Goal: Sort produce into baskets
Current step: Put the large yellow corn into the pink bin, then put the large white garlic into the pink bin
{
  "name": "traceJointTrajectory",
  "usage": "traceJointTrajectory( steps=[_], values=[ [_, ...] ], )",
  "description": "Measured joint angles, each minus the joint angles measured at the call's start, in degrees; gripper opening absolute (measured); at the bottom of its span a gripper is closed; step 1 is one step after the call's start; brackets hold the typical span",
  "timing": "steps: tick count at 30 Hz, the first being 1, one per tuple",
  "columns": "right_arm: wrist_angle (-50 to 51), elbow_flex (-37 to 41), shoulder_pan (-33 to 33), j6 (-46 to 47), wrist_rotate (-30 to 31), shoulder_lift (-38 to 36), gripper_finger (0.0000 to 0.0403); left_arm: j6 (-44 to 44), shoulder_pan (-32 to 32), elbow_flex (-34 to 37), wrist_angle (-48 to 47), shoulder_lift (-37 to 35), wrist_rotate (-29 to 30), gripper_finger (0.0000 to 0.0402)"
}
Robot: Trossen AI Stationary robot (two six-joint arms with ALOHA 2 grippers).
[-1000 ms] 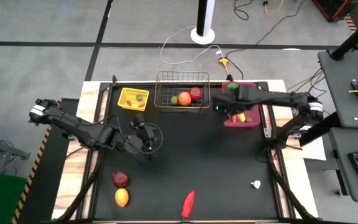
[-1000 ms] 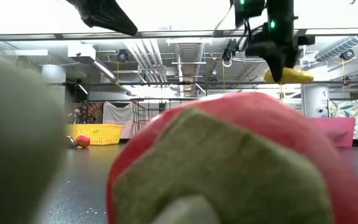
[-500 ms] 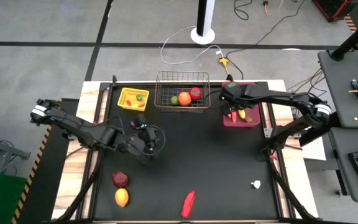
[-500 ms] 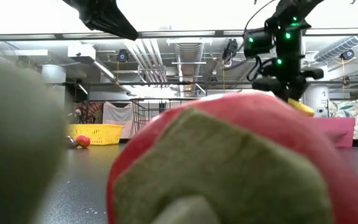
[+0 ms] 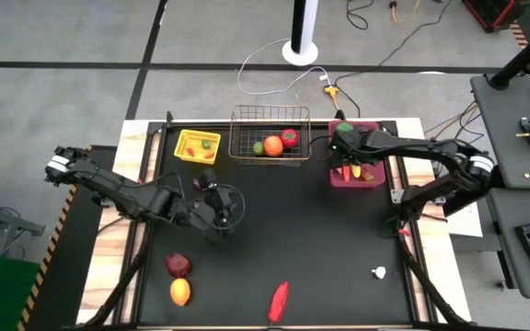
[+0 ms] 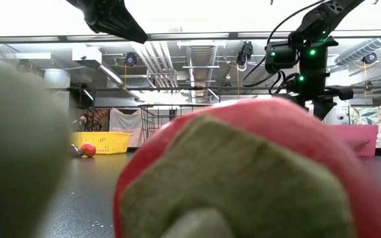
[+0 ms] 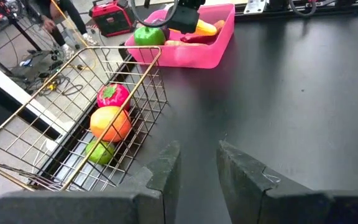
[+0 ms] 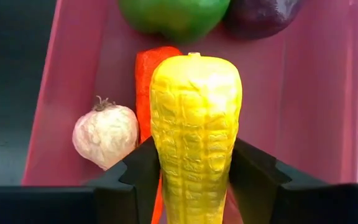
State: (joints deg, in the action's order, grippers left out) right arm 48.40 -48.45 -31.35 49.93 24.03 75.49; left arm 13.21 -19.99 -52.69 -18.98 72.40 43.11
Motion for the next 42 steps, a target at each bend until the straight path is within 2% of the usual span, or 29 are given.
traceJointTrajectory(
  steps=[6,13,22,29,35,38,42],
  values=[
    [0.0,0.0,0.0,0.0,0.0,0.5,0.0205,0.9,0.0,0.0,0.0,0.0,0.0,0.0087],
    [-0.3,0.0,0.1,-1.8,0.7,-1.3,0.0232,4.1,-0.1,0.0,-0.6,0.0,-1.5,0.0087],
    [-3.7,0.0,2.9,-6.3,1.1,-8.2,0.0241,12.0,-0.4,0.0,-3.2,0.7,-13.7,0.0087],
    [-9.6,0.0,9.6,-11.7,1.0,-13.3,0.0235,21.0,-1.6,0.0,-7.9,2.4,-29.2,0.0087],
    [-13.2,0.0,16.2,-15.0,1.0,-14.3,0.0237,29.5,-3.0,0.0,-11.2,3.5,-40.2,0.0087],
    [-15.5,0.0,20.4,-18.9,-1.1,-13.5,0.0234,32.5,-3.5,0.0,-12.5,3.9,-43.5,0.0087],
    [-20.7,0.0,26.9,-24.7,-6.3,-11.3,0.0230,33.4,-3.8,0.0,-13.5,4.2,-43.8,0.0087]
  ],
)
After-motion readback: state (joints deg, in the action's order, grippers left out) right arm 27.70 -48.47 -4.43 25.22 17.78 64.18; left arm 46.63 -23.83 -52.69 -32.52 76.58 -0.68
